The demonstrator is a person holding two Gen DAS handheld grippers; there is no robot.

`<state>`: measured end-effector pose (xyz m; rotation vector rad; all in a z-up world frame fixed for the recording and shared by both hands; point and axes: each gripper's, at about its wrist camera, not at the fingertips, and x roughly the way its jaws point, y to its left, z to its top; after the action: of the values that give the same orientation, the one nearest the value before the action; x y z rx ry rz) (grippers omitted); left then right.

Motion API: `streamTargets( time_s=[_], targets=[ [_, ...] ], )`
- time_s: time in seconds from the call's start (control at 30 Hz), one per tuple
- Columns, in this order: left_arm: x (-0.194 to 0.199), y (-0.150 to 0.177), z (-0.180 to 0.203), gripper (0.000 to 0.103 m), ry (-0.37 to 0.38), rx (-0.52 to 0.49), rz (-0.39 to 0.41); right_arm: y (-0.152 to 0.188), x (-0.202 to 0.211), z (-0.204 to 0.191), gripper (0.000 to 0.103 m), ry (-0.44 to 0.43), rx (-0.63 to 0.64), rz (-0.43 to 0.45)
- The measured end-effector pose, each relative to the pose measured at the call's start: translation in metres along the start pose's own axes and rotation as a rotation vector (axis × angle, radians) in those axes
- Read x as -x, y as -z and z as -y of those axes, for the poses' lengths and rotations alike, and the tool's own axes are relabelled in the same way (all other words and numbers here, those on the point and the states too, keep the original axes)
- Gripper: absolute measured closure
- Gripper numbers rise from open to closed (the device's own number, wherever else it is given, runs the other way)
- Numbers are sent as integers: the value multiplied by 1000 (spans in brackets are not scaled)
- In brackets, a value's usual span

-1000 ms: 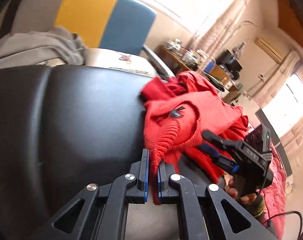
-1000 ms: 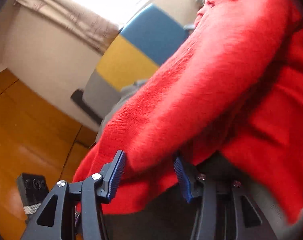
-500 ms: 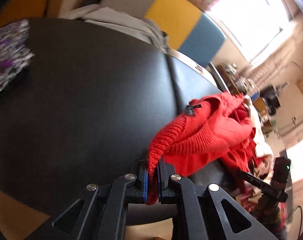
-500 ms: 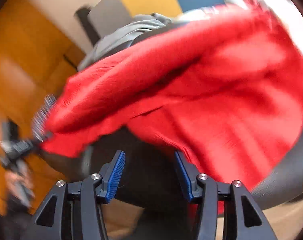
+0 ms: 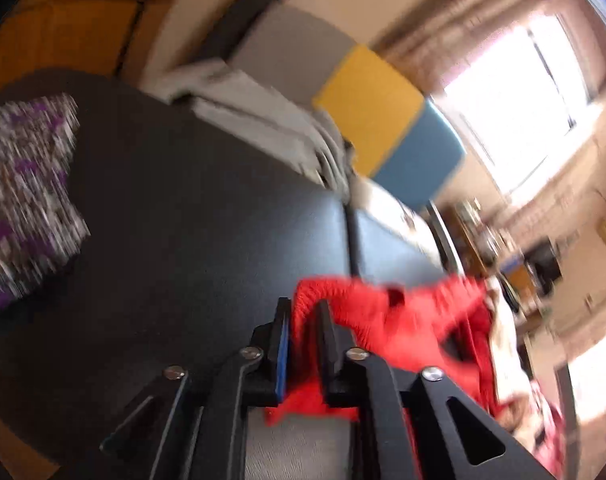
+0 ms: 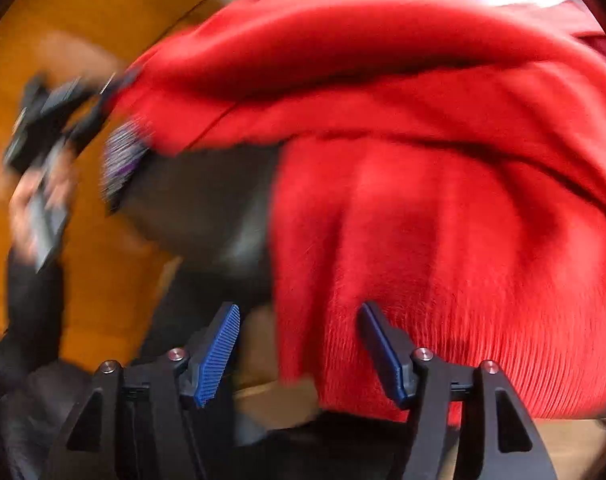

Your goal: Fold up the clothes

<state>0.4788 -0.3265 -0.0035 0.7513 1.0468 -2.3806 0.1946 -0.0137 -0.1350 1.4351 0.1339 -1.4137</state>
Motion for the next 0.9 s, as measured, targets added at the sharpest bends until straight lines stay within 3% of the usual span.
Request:
streamTargets(
  time_s=[0.07,0.17,0.23,0.37,0.43,0.5,0.67,0.73,0.9],
  targets=[
    [8,-9,-3,66,-22,7,23,-6,-18,-14,40,-55,13,-56],
    [19,-16,-4,61,3,-17,47,-16,-15,-32,41,-62,58,-71],
    [3,-4,7,59,90,-84,-52,-21,12,-20,41,-61,43,-14],
    [-38,58,35,59,242,-154,-303,-31,90,16,41,-43,-43,186],
    [-70,85,56,59,310,-145,-404,-24,131,42,41,6,-111,288],
    [-102,111,76,59,376,-132,-504,-47,156,68,41,62,-173,358],
    [-167,133,102,60,360,-71,-627,-30,189,113,40,186,-304,490],
    [-196,124,98,60,334,-19,-642,-28,191,121,40,215,-318,500],
    [-223,109,97,60,321,97,-619,-38,180,136,40,220,-301,477]
  ],
)
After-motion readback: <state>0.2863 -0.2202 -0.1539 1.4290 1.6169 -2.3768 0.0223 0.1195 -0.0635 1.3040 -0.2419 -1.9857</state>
